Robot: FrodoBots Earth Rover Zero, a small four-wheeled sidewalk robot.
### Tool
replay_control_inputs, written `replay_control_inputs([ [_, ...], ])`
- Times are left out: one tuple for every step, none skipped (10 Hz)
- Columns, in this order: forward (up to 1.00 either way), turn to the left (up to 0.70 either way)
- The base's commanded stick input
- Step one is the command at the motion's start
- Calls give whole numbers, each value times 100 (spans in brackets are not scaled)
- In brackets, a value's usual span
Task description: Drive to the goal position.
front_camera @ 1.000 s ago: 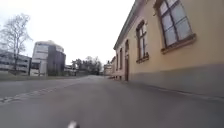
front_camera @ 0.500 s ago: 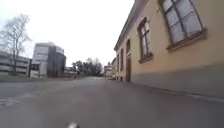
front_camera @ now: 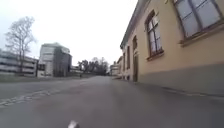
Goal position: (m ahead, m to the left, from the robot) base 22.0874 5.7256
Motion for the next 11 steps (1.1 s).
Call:
replay_control_inputs([
  [100,0],
  [100,0],
  [100,0],
  [100,0],
  [100,0],
  [100,0],
  [100,0],
  [100,0],
  [100,0],
  [100,0],
  [100,0],
])
